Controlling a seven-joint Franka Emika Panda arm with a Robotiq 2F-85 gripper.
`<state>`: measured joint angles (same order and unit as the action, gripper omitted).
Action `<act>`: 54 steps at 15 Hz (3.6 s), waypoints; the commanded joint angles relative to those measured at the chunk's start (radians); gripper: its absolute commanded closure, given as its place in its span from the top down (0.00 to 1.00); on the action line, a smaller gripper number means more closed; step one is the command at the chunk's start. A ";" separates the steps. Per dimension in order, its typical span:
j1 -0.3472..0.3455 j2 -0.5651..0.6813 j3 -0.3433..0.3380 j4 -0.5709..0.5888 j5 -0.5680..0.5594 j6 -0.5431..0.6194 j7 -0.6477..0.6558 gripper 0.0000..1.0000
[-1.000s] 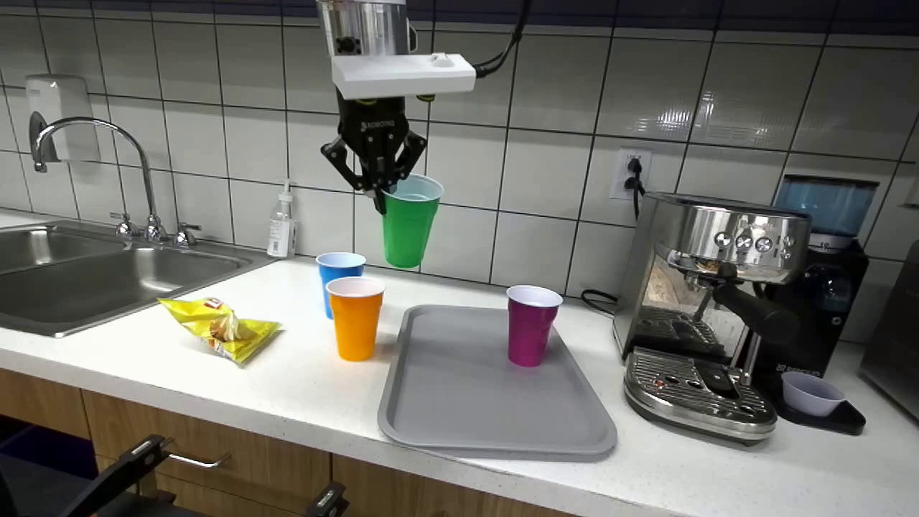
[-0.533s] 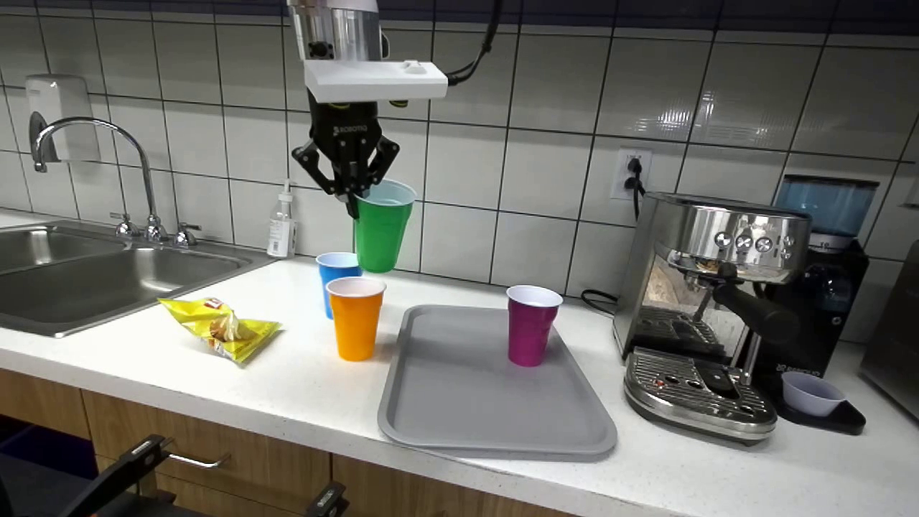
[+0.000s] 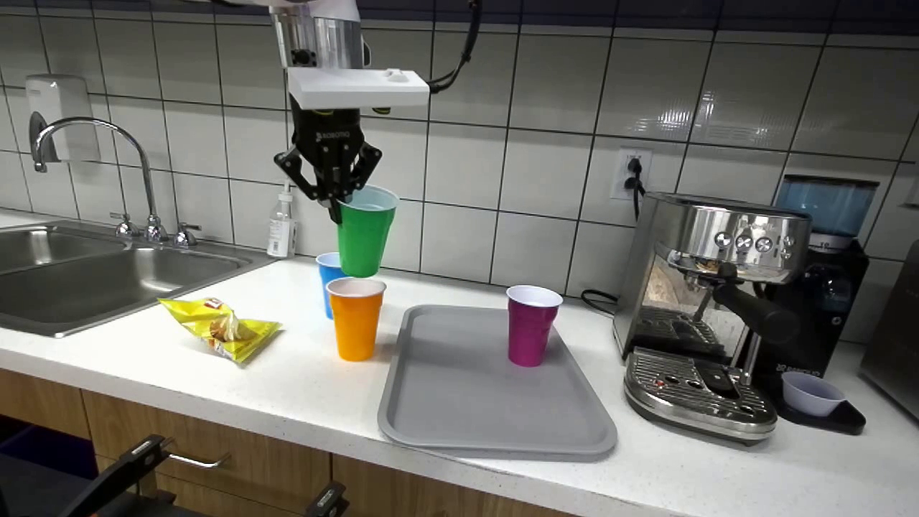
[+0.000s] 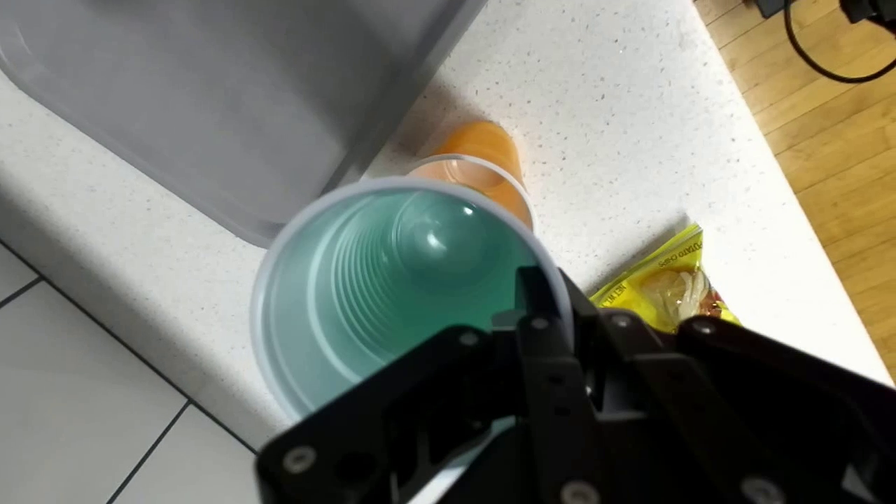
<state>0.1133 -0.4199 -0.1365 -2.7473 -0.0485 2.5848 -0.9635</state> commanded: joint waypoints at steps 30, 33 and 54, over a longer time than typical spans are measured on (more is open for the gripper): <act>-0.019 0.220 0.076 0.067 -0.046 0.082 0.083 0.01; -0.027 0.249 0.083 0.080 -0.085 0.087 0.111 0.01; -0.043 0.362 0.113 0.120 -0.241 0.101 0.254 0.01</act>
<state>0.0987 -0.0793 -0.0491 -2.6470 -0.2484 2.6746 -0.7563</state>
